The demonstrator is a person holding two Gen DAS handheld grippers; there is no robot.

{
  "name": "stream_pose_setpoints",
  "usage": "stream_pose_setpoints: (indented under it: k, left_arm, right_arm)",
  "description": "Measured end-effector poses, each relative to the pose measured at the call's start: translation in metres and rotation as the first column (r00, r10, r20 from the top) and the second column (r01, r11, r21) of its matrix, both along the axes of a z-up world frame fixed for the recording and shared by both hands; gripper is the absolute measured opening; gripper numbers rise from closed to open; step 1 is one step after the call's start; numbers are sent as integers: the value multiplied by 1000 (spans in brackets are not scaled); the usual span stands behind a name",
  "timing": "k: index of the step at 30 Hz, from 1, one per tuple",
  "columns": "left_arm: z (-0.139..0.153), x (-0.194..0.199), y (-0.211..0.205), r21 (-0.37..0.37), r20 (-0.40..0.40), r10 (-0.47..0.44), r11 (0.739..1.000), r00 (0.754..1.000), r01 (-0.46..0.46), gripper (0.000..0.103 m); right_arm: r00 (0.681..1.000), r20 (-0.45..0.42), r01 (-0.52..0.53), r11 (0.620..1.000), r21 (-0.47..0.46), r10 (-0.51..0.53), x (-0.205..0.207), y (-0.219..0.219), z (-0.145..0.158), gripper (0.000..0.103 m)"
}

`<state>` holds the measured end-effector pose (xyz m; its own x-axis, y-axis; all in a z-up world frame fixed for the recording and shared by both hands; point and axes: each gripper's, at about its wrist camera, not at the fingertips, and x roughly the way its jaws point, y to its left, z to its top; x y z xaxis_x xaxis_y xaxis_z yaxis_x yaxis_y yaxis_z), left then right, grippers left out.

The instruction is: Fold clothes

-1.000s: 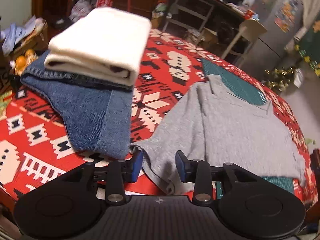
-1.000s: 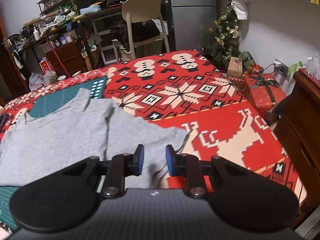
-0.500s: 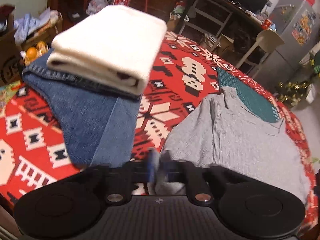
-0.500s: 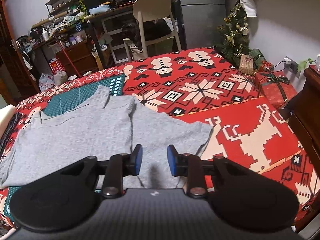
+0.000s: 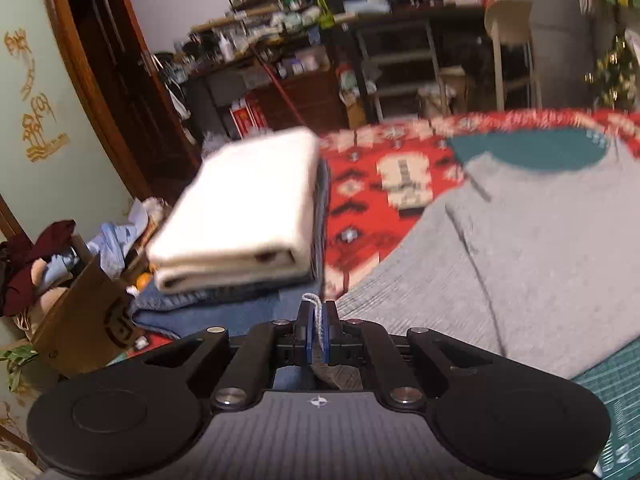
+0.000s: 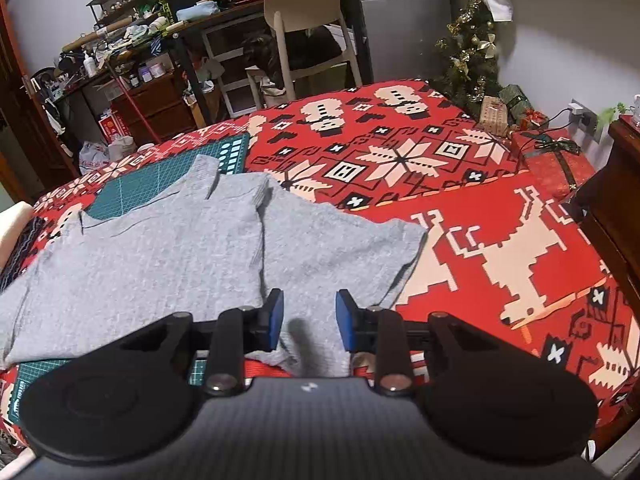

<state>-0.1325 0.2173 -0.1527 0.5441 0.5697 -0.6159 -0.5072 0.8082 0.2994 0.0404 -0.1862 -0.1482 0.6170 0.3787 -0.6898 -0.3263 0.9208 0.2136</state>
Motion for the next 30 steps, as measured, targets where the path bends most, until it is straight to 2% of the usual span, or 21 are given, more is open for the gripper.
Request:
stream_pose_setpoints:
  k: [3, 6, 7, 8, 10, 12, 13, 14, 15, 16, 18, 19, 21, 25, 27, 30]
  left_arm:
    - [-12, 5, 2, 15, -35, 4, 1000, 999, -3, 11]
    - [-16, 5, 2, 16, -33, 13, 1000, 999, -13, 15]
    - [-15, 3, 2, 11, -27, 17, 1000, 999, -17, 21]
    - [-12, 1, 1, 6, -20, 22, 1000, 1000, -22, 34]
    - [-4, -4, 2, -7, 11, 35, 999, 999, -35, 41]
    - [5, -10, 2, -23, 39, 45, 999, 998, -44, 44]
    - [11, -13, 2, -30, 50, 49, 998, 998, -48, 49]
    - [16, -17, 1, -36, 61, 54, 998, 997, -52, 59]
    - [21, -20, -1, -40, 76, 54, 998, 996, -51, 63]
    - [25, -23, -4, -42, 94, 51, 998, 994, -48, 64]
    - [33, -28, -11, -63, 125, 35, 998, 992, -28, 64]
    - [36, -29, -16, -87, 136, 17, 996, 991, -5, 64]
    - [39, -28, -28, -131, 153, -21, 991, 988, 41, 65]
    - [39, -17, -56, -195, 174, -101, 972, 980, 135, 79]
    - [35, -6, -70, -210, 171, -140, 962, 975, 175, 80]
    - [27, 16, -91, -221, 156, -188, 950, 970, 220, 80]
  right_arm:
    - [1000, 4, -5, 1000, 3, 5, -1, 0, 1, 33]
    - [1000, 4, 0, 1000, 7, 0, -3, -2, 3, 36]
    - [1000, 5, 1, 1000, 7, -1, -3, -2, 4, 37]
    - [1000, 9, 1, 1000, 6, -1, -4, -3, 5, 39]
    - [1000, 28, -8, 1000, -4, 8, -8, -1, 9, 42]
    - [999, 48, -16, 1000, -14, 17, -12, 1, 12, 51]
    - [998, 58, -20, 1000, -19, 21, -14, 2, 14, 53]
    - [997, 71, -21, 1000, -20, 22, -16, 4, 16, 56]
    - [996, 82, -21, 1000, -20, 22, -18, 6, 17, 58]
    - [995, 93, -21, 1000, -20, 22, -20, 9, 18, 60]
    - [994, 104, -30, 999, -28, 33, -23, 17, 17, 74]
    - [993, 108, -37, 999, -34, 40, -25, 21, 16, 76]
    - [992, 115, -53, 998, -47, 58, -29, 30, 15, 78]
    - [984, 124, -118, 989, -90, 128, -43, 54, 12, 83]
    - [978, 137, -143, 983, -113, 158, -51, 69, 11, 89]
    - [975, 141, -156, 980, -124, 174, -59, 94, 8, 91]
